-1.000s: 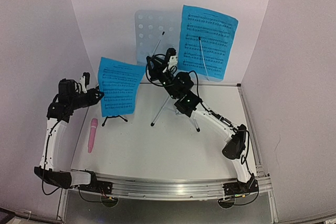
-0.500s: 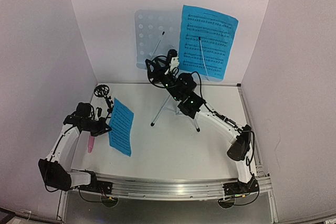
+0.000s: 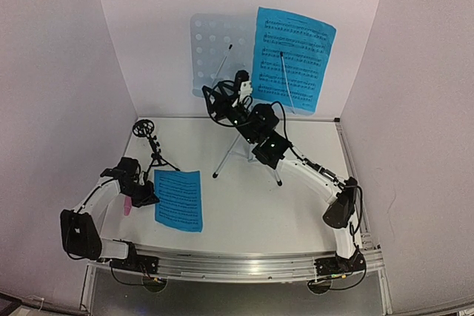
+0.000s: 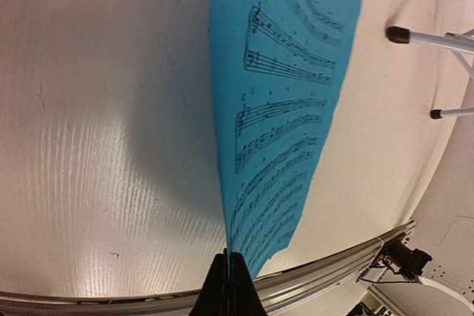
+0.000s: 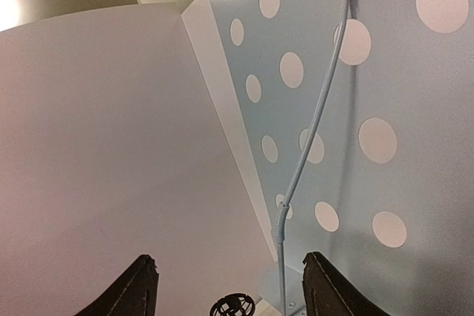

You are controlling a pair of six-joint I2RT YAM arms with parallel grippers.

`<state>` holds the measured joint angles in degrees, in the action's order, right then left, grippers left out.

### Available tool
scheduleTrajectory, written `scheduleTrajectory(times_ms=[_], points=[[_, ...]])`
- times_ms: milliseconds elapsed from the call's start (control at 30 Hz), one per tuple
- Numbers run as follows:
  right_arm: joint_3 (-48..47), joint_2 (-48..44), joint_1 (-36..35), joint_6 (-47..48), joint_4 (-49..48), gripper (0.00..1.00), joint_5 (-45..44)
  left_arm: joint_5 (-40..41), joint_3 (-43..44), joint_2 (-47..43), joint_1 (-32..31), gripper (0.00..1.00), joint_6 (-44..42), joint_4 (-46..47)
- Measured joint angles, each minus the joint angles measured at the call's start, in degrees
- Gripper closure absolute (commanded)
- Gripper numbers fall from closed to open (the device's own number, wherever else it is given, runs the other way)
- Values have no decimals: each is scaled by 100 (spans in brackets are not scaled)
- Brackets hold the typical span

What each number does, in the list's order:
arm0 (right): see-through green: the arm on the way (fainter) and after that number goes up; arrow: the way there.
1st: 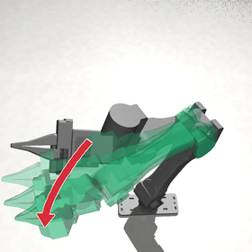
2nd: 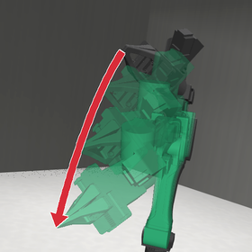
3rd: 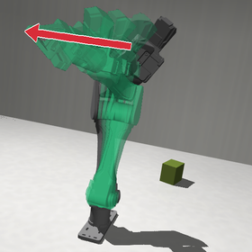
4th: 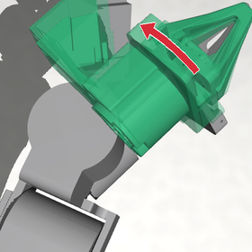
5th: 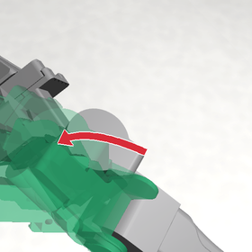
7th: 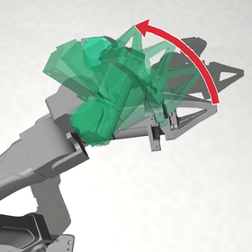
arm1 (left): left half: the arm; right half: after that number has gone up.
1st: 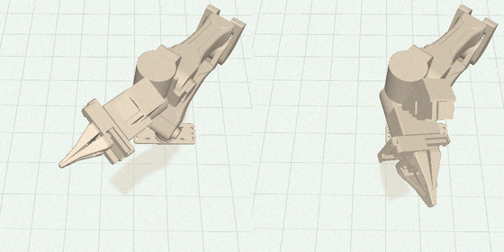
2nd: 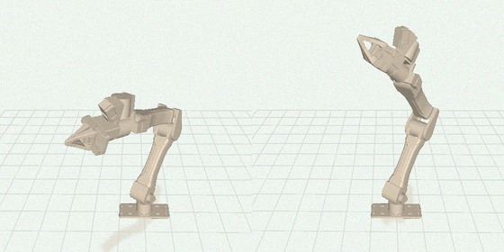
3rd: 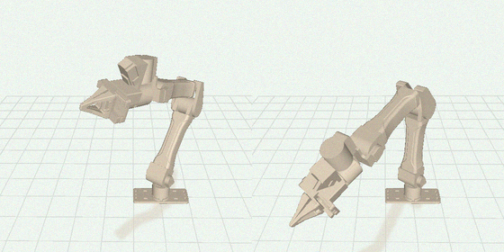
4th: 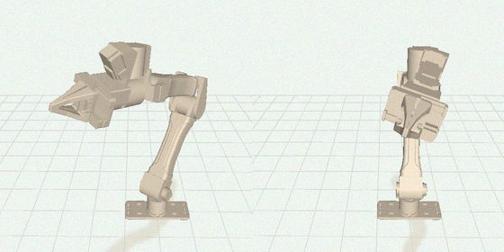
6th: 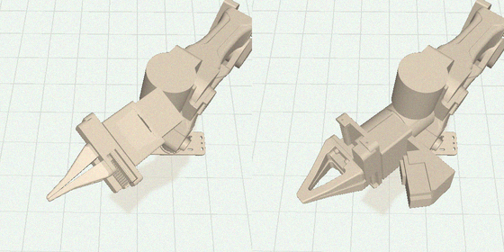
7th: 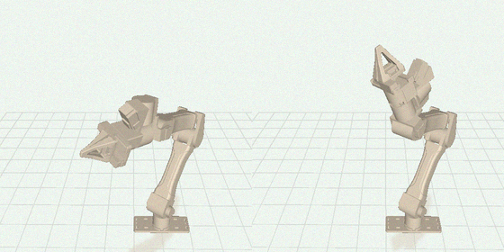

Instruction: Pack up the instrument practice props

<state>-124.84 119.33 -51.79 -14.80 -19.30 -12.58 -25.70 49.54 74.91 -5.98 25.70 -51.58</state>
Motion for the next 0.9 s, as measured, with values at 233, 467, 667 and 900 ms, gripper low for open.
scheduleTrajectory(times_ms=[233,467,667,900], points=[[40,-13,0,63,77,34,11,393,-7,931,256,100,-32,-50],[195,-124,-2,97,107,34,15,598,9,1456,319,100,-45,-51],[210,-191,-2,124,108,34,17,673,170,1852,319,100,-95,-77],[279,-195,-2,126,109,34,17,837,336,1899,319,92,-127,-102]])
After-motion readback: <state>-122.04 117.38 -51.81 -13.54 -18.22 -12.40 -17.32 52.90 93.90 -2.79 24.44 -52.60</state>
